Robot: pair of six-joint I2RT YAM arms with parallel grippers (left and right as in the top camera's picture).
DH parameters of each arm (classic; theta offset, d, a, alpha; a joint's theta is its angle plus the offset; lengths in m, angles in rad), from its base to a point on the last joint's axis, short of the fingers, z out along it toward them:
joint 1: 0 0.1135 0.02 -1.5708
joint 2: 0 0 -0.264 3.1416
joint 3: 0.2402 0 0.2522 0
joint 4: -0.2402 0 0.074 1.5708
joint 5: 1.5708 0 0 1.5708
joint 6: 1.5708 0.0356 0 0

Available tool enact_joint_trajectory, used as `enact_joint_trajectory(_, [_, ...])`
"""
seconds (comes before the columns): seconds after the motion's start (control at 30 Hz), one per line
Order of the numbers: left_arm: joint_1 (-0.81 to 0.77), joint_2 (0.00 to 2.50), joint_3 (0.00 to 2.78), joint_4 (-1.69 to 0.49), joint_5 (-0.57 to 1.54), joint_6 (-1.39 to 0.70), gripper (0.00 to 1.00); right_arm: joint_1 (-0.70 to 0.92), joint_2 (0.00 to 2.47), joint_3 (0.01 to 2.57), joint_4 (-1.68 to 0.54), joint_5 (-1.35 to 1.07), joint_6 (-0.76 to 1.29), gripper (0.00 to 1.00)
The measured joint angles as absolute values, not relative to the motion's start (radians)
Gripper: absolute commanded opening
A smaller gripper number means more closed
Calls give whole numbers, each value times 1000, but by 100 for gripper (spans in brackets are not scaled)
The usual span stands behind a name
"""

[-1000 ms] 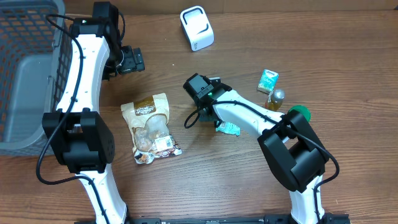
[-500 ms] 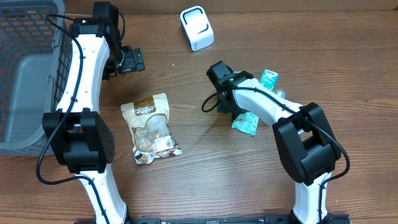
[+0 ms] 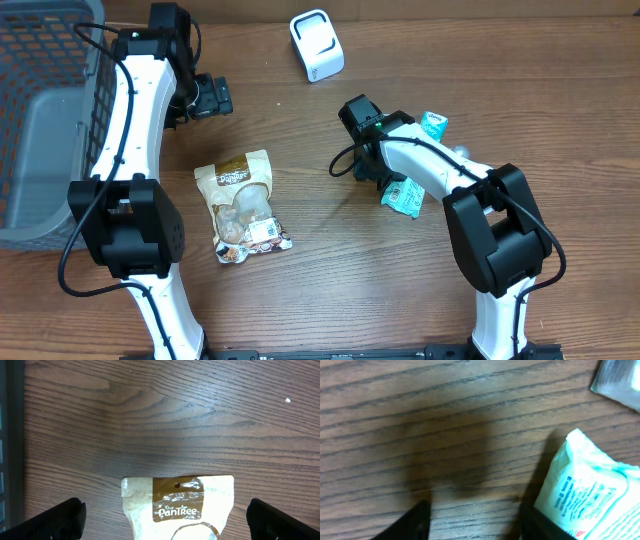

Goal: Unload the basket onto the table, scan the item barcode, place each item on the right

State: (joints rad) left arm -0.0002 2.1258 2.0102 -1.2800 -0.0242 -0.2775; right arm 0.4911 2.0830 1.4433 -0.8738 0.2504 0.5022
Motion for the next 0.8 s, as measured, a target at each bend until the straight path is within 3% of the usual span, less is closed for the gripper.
enact_joint_trajectory(0.17, [0, 2126, 2010, -1280, -24, -278, 100, 490, 2081, 1443, -863, 250, 511, 93])
enact_joint_trajectory(0.23, [0, 2126, 2010, -1280, -24, -278, 100, 490, 2080, 1443, -857, 242, 510, 98])
enact_joint_trajectory(0.4, [0, 2126, 2010, -1280, -24, -278, 100, 490, 2080, 1443, -853, 232, 505, 98])
enact_joint_trajectory(0.53, [0, 2126, 2010, -1280, -24, -278, 100, 491, 2080, 1444, -860, 213, 505, 91])
enact_joint_trajectory(0.8, [0, 2126, 2010, -1280, -24, -278, 100, 498, 2099, 1536, -996, 123, 501, 89])
